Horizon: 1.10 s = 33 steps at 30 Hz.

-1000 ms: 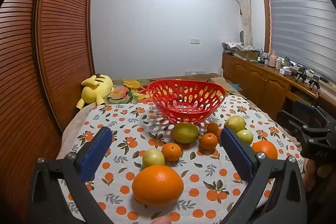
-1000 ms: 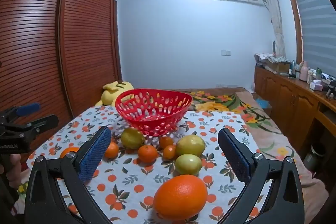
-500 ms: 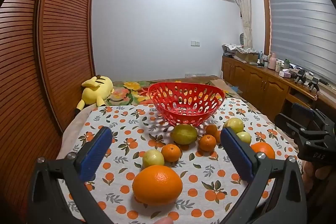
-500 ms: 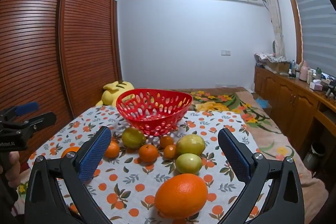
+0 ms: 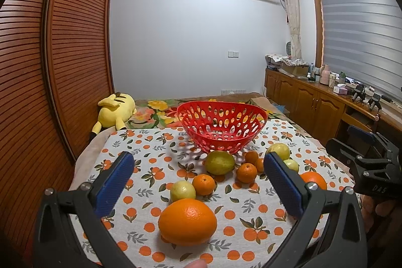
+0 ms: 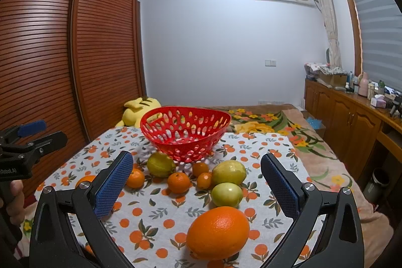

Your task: Organize fruits

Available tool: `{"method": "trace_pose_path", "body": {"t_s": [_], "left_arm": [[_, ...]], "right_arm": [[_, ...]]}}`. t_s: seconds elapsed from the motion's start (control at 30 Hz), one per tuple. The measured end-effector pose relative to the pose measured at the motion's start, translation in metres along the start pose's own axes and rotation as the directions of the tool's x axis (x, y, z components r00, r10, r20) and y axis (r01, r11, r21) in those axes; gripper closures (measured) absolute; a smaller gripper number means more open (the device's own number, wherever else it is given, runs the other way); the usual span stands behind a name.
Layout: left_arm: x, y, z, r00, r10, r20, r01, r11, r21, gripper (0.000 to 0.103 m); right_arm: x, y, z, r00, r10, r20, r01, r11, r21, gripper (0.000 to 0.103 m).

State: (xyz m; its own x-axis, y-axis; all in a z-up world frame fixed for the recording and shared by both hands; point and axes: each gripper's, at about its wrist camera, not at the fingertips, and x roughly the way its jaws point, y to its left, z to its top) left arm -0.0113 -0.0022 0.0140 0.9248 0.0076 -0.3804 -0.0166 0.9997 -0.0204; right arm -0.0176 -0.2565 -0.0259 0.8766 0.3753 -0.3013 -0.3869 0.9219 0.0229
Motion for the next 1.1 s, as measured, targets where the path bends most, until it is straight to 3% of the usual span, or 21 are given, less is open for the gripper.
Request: {"method": "trace_pose_path", "body": {"t_s": [1.1], "left_arm": [[-0.008,-0.0008,0.0064,1.0,-0.005,0.016,0.005,1.0,-0.001,0.0]], "right_arm": [[-0.0036,-0.0001,0.0,1.0,-0.009,0.007,0.009,1.0,0.008,0.0]]}}
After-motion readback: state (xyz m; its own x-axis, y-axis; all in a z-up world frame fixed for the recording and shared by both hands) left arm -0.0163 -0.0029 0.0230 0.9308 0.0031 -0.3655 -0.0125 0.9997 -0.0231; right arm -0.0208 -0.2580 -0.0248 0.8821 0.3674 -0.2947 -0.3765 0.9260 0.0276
